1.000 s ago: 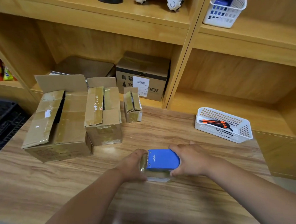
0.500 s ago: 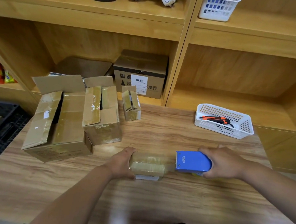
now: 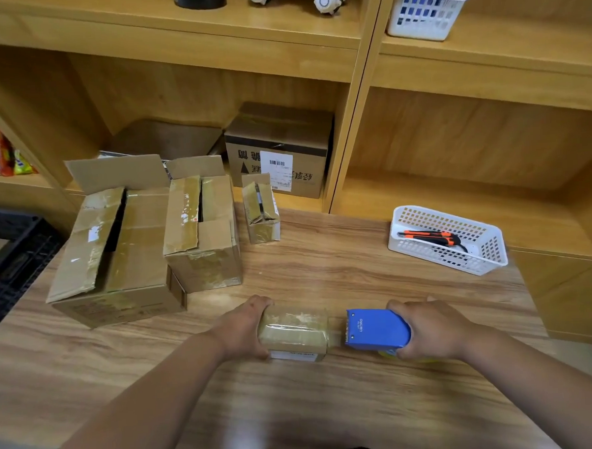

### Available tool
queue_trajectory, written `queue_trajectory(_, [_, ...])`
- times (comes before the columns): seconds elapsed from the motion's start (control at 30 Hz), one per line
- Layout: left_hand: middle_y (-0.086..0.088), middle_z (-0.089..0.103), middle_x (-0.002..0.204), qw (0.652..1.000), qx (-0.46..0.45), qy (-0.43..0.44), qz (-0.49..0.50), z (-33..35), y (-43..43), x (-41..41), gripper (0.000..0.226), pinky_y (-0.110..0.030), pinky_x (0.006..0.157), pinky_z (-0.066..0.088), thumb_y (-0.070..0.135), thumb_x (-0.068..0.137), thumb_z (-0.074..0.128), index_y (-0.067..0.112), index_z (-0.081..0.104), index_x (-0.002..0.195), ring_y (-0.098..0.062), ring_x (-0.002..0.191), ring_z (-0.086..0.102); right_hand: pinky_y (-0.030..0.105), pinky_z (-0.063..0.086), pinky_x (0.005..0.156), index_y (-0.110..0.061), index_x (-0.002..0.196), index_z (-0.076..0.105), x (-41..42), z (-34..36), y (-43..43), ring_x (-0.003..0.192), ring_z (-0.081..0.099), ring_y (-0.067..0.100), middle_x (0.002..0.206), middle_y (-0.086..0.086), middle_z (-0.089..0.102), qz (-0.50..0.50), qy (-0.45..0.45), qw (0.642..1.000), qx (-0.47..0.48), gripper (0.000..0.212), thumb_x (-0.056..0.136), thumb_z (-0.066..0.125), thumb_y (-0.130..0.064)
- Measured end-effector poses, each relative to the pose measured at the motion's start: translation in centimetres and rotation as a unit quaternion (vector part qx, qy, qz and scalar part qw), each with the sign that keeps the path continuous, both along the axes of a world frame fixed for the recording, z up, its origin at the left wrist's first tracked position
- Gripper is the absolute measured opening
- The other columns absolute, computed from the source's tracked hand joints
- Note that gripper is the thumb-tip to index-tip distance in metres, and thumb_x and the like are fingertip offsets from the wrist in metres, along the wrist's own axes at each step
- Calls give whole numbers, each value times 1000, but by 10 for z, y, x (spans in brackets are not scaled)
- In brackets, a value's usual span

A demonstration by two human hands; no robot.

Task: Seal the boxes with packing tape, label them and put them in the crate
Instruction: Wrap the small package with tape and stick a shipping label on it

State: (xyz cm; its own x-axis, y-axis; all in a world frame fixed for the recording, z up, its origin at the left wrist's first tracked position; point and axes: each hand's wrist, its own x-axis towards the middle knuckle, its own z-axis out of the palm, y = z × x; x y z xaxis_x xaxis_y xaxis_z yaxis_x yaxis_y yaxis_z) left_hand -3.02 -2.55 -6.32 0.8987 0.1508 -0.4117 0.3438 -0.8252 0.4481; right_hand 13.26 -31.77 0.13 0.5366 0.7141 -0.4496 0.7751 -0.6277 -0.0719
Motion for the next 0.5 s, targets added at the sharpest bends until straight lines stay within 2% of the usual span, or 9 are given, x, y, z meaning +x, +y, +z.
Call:
queue_trajectory(0.2, [8,33,143,1000,9,-1,4,0,-2,-1,101,-28,99,42,43,62,81,25,23,143,-13,126,42,29,28,83,-34,94,38,-2,-17,9,73,49,12,90,-11,62,2,5,1000,-13,41,69,60,-57])
queue_trajectory(0.37, [7,28,148,1000,1,0,9,-5,-4,-3,101,-30,104,38,43,64,79,26,20,144,-14,131,37,31,29,82,-33,98,42,-1,-33,16,82,57,13,91,-10,62,1,10,1000,-7,44,69,59,-61])
queue_trajectory(0.43, [1,24,151,999,51,-2,-14,-4,-9,-1,102,-29,113,26,45,67,76,20,17,146,-16,137,27,32,29,81,-33,99,43,-2,-36,18,83,57,14,91,-9,62,0,9,1000,-7,44,69,59,-61])
queue_trajectory(0.5, [-5,13,155,986,155,-1,-60,-1,-18,1,103,-34,117,6,50,72,69,12,10,148,-21,143,10,32,29,81,-33,99,43,-3,-39,21,84,58,15,91,-8,62,-1,7,1000,-6,44,69,60,-61])
